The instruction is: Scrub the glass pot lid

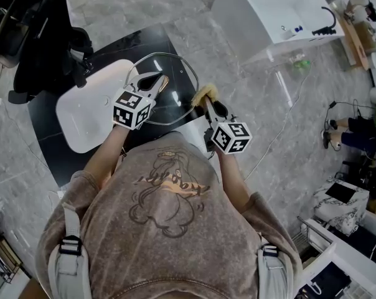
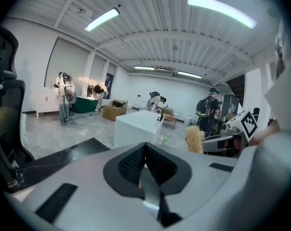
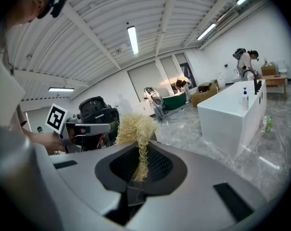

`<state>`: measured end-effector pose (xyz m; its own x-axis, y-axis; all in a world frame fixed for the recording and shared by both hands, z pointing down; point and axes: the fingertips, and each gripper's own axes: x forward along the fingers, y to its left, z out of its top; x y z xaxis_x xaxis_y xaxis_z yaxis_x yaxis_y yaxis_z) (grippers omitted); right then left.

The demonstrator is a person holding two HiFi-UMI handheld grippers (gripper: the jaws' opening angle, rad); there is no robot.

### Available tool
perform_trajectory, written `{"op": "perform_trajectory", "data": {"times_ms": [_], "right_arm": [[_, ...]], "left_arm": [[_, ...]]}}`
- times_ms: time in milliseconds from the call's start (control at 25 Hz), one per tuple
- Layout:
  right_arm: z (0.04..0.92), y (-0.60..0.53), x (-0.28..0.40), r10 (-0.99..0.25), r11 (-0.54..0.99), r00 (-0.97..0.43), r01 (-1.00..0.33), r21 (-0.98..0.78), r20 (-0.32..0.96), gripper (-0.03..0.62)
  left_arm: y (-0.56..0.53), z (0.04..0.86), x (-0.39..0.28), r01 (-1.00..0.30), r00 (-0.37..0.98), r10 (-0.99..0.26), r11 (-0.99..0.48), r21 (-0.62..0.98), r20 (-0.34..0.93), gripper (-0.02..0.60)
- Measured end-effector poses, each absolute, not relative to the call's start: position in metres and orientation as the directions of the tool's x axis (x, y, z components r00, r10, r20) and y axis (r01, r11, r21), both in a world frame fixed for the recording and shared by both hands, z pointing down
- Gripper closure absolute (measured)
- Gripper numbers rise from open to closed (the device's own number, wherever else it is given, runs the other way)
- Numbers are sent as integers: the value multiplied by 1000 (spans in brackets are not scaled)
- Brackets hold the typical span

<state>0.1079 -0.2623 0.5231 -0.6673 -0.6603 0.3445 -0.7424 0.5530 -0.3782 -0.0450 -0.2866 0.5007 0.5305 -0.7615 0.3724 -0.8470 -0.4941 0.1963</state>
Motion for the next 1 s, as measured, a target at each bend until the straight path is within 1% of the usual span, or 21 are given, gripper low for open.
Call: {"op": "perform_trajectory", "data": {"times_ms": [160,360,440,640,1000], "right_arm": [[491,-259,102,-697,586,-660,-750,-308,281,553],[454,-254,94,-711,636,-673,-739,-222,204,553],[445,-253,94,-714,643,-676,-736,-212,184,553],[440,-251,93,-715,645,-679,-733,-215,170,553],[448,-245,92,-701,653,-684,-729,-205,199,553]], "left_arm": [[-277,462,-39,-843,536,-792,-520,138,292,565],[-267,420,-42,-846,533,-829,-518,128,168,565],[-265,412,-43,-845,534,-833,-521,118,146,565],[-262,413,-43,-845,534,-832,-521,117,152,565],[-255,425,-43,-849,528,-827,-515,117,191,565]]}}
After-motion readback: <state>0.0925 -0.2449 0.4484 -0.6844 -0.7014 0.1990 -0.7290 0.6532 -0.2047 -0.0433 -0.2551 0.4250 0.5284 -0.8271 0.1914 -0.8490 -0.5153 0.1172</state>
